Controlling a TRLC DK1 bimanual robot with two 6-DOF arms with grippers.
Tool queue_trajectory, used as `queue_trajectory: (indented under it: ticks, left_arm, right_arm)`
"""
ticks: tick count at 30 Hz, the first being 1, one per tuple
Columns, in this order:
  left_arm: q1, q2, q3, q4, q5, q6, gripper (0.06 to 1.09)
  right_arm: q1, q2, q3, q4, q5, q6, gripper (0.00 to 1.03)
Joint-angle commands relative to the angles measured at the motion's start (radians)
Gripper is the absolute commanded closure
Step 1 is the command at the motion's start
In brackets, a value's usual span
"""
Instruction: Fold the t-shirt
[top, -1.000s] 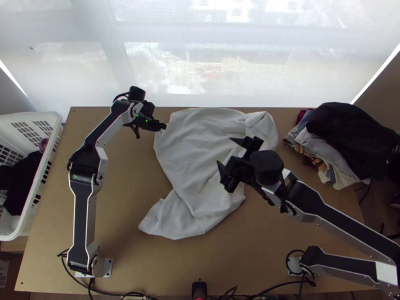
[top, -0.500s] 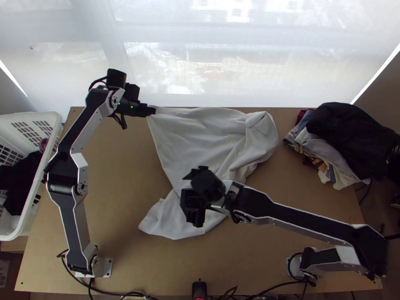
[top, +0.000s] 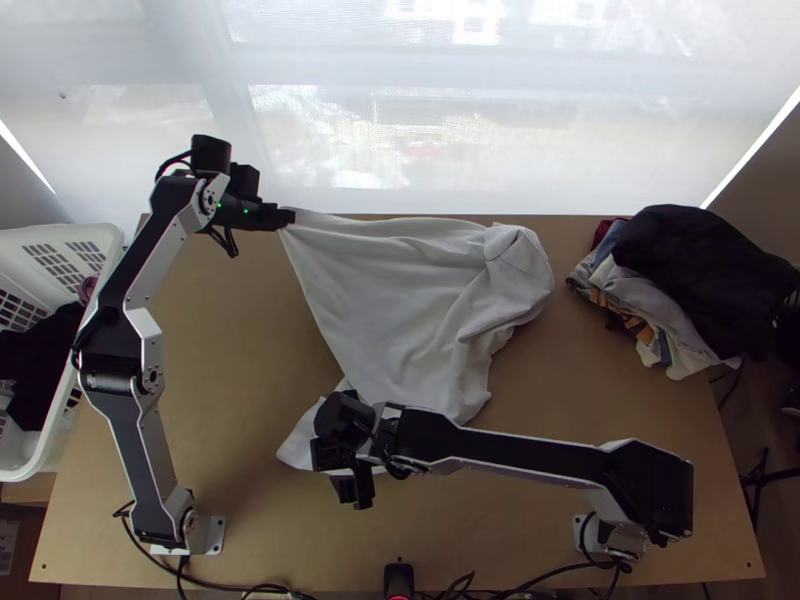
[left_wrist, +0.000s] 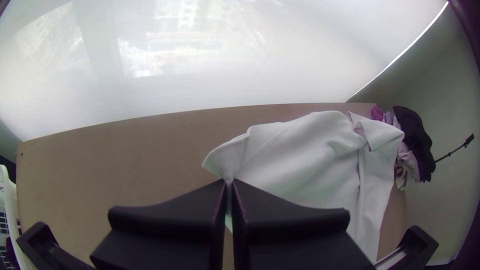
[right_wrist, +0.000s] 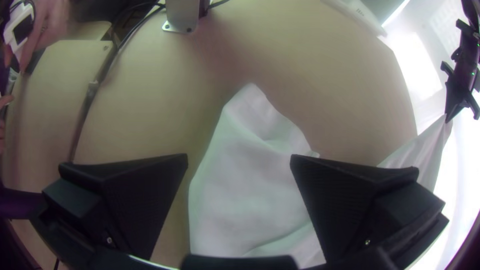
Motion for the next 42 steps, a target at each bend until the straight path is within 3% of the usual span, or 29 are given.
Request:
queue_trajectory:
  ticks: [1,10,11,14,18,19,29,42]
  left_arm:
    - [0.009,-0.002,-0.015,0.009,0.000,-0.003,1.05]
    - [0.022,-0.007,-0.043,0.012,0.006,-0.003,1.05]
    - [0.024,-0.010,-0.047,0.012,0.007,-0.003,1.05]
    - [0.030,-0.017,-0.060,0.014,0.009,-0.003,1.05]
    - [0.042,-0.033,-0.073,0.015,0.021,-0.003,1.05]
    - [0.045,-0.041,-0.079,0.015,0.026,-0.001,1.05]
    - [0.067,-0.137,-0.152,0.015,0.038,-0.003,1.05]
    - [0.117,-0.314,-0.178,0.002,0.043,-0.026,1.05]
  right_arm:
    - [0.026,0.087,0.016,-0.001,-0.021,0.009,0.10]
    - [0.030,0.173,0.019,0.004,-0.021,0.021,0.16]
    - [0.029,0.179,0.016,0.004,-0.021,0.021,0.20]
    - [0.024,0.196,0.016,0.007,-0.021,0.018,0.40]
    - [0.009,0.181,0.016,0.036,-0.014,0.018,0.92]
    - [0.003,0.170,0.013,0.045,-0.010,0.018,1.00]
    - [-0.124,-0.020,-0.084,0.062,0.056,0.033,1.00]
    - [-0.493,-0.359,-0.066,-0.091,0.061,-0.079,1.00]
